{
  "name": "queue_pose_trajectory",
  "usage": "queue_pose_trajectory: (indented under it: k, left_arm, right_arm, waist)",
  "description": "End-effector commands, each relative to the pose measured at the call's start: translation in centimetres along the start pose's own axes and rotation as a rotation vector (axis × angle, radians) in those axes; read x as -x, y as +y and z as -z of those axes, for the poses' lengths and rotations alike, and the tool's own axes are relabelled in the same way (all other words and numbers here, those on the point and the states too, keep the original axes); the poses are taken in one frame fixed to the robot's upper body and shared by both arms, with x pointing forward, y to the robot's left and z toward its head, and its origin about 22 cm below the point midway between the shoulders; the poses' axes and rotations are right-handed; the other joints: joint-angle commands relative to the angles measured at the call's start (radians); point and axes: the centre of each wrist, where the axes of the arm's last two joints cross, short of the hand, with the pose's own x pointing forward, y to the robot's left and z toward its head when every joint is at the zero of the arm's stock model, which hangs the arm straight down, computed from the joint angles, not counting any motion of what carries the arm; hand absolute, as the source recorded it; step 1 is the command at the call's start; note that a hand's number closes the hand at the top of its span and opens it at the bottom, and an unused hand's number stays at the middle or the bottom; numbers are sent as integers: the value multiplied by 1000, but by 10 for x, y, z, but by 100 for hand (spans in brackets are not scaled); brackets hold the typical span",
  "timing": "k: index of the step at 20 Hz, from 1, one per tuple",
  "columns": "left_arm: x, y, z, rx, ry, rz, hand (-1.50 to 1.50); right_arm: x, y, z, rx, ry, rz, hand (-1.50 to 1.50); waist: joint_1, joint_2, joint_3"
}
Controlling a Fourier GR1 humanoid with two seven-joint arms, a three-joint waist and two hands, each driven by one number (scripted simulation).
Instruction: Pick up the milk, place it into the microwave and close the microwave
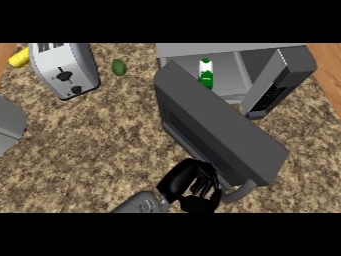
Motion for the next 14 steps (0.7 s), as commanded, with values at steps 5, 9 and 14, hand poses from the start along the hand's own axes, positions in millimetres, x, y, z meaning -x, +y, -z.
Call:
queue_pose_trajectory:
  k: [5, 9, 14]
  left_arm:
    - [-15, 2, 16, -184, -30, -5, 150]
    - [-36, 16, 30, -282, -122, -68, 150]
    - [-47, 28, 38, -385, -189, -138, 150]
  right_arm:
    - [-21, -5, 32, -130, -96, 72, -150]
    - [-26, -4, 41, -138, -93, 85, -150]
    - [-35, -5, 52, -180, -114, 109, -150]
  waist:
    - [-61, 15, -4]
    - [-89, 24, -7]
    - [-126, 35, -8]
